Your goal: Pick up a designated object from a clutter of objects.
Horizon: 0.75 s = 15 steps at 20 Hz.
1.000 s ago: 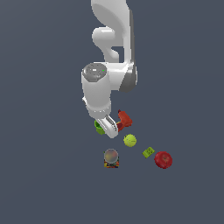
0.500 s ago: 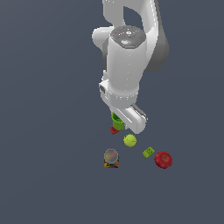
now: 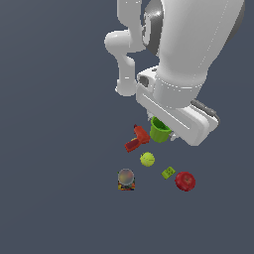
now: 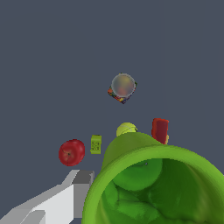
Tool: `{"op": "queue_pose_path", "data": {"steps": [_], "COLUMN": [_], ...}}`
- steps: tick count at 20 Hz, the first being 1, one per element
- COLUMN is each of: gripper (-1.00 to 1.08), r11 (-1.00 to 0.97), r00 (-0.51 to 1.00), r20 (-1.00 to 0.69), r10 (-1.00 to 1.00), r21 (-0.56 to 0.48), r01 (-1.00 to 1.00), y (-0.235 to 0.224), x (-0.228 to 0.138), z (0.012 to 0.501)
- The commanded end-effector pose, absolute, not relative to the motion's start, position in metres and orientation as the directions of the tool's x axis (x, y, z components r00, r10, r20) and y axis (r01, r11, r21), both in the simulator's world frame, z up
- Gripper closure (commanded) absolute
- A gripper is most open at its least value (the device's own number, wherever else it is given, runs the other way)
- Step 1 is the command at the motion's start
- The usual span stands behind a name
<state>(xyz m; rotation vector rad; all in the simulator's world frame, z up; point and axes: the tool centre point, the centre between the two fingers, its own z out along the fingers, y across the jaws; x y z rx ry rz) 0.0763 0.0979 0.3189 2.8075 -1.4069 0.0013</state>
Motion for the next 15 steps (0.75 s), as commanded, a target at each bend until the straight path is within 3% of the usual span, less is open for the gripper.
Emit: {"op": "queue_pose_path", "data": {"steps": [1, 15], "gripper": [1.08, 1.08], "r11": [-0.598, -0.598], "r00": [0.598, 0.598], "r20": [0.001, 0.000], "r10": [-0.802, -0.801], "r21": [0.001, 0.000], "r01": [-0.802, -0.801], "y": [0.109, 0.132], "x": [0.081, 0.094], "z": [0.333, 0.360]}}
